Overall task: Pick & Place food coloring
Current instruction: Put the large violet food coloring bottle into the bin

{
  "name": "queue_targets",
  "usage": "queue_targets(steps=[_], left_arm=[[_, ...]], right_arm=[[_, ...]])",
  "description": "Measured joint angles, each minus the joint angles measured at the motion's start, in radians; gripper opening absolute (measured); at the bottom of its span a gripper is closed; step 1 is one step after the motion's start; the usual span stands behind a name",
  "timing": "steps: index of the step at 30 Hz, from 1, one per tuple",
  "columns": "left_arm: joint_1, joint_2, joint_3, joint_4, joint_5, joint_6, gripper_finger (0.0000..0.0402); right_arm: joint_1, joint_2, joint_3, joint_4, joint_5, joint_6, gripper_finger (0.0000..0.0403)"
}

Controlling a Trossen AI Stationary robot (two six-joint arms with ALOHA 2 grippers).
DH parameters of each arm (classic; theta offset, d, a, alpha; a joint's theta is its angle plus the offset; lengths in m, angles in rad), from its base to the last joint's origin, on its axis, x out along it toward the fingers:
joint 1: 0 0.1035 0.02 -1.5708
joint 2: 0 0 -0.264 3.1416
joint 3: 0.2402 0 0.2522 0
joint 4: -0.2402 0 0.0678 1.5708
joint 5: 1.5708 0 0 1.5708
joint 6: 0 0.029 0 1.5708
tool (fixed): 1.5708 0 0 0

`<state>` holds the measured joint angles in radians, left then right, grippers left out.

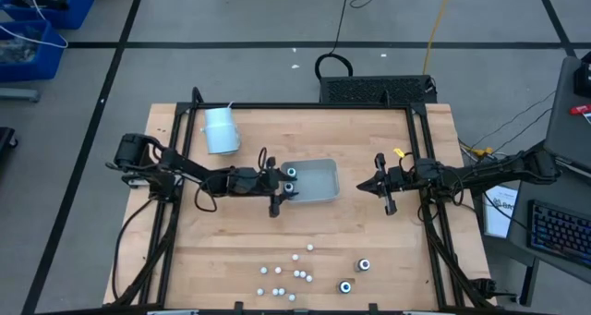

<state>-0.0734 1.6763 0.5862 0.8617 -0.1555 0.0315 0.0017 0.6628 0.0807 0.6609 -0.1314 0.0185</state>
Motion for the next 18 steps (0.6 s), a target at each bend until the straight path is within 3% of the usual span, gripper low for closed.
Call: queue_targets(steps=[5,13,18], left_arm=[[0.000,-0.075,0.002,-0.087,-0.001,0.026,0.0214],[-0.029,-0.364,0.058,-0.421,-0.031,0.057,0.0213],[-0.054,-0.515,0.137,-0.677,-0.091,0.124,0.0172]], right_arm=[[0.000,0.000,0.000,-0.011,0.000,0.000,0.0000],[0.000,0.000,0.000,-0.011,0.000,0.000,0.0000],[0.000,0.002,0.000,-0.005,0.000,0.000,0.0000]])
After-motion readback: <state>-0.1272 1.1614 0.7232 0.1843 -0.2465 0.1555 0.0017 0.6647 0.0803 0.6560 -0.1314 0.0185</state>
